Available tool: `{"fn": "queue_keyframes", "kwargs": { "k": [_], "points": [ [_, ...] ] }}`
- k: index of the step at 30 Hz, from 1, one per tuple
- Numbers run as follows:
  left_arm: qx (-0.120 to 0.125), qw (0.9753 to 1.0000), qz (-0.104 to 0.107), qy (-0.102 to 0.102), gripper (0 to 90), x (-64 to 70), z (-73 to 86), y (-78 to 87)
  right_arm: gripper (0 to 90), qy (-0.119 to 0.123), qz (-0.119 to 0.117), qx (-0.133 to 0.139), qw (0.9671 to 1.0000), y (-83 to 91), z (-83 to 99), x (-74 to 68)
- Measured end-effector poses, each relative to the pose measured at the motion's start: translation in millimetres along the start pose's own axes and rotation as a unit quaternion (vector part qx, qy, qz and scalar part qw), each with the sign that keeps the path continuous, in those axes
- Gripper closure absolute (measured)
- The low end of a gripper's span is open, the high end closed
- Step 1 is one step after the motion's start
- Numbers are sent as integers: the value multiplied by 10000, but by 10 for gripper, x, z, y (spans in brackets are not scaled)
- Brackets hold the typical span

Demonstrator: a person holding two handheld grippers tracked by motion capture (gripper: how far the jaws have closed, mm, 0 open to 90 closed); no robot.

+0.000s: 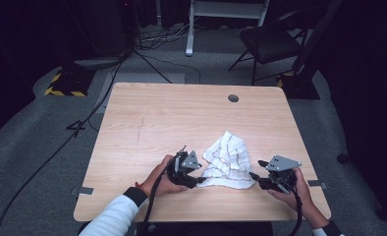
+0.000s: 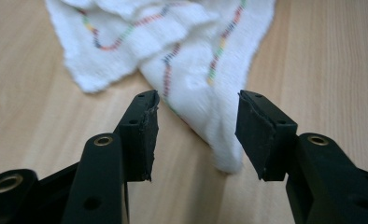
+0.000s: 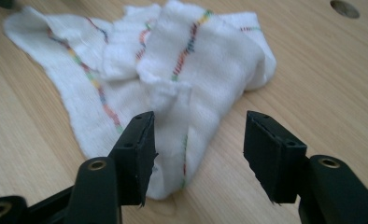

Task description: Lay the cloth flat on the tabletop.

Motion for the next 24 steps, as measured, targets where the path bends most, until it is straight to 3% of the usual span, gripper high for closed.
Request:
{"fn": "queue_keyframes", "kwargs": {
  "k": [3,6,8,10,12,14,20,24],
  "points": [
    [18,9998,-56,198,467,-120,-58,-46,446,70,-59,170,9998,5,-88,-2],
    [-74,9993,-275,247,473,-212,-111,-140,452,180,-160,180,9995,-48,-164,-25],
    [6,9988,-318,365,484,-274,-158,-187,472,272,-210,114,9993,-107,-191,-49],
    [54,9987,-398,322,490,-310,-199,-240,508,363,-249,-27,9990,-181,-192,-52],
    [21,9987,-298,411,449,-354,-248,-304,556,371,-348,-144,9986,-250,-168,-49],
    [75,9986,-355,393,440,-374,-283,-366,609,345,-403,-236,9983,-292,-137,-44],
    [-213,9983,-394,363,496,-480,-317,-541,717,299,-420,-334,9981,-295,-60,-5],
    [-178,9988,-395,219,662,-527,-318,-541,776,291,-328,-323,9985,-271,-14,37]
  ]
}}
Point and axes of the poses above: each handheld gripper's, and its own axes: y roughly backward along the jaws, z roughly out of its underside, x roughly to its right, the point moved 1 cm from there along -y, roughly forward along the jaws, and after that the axes turned 14 degrees about y, right-handed, at the moved point
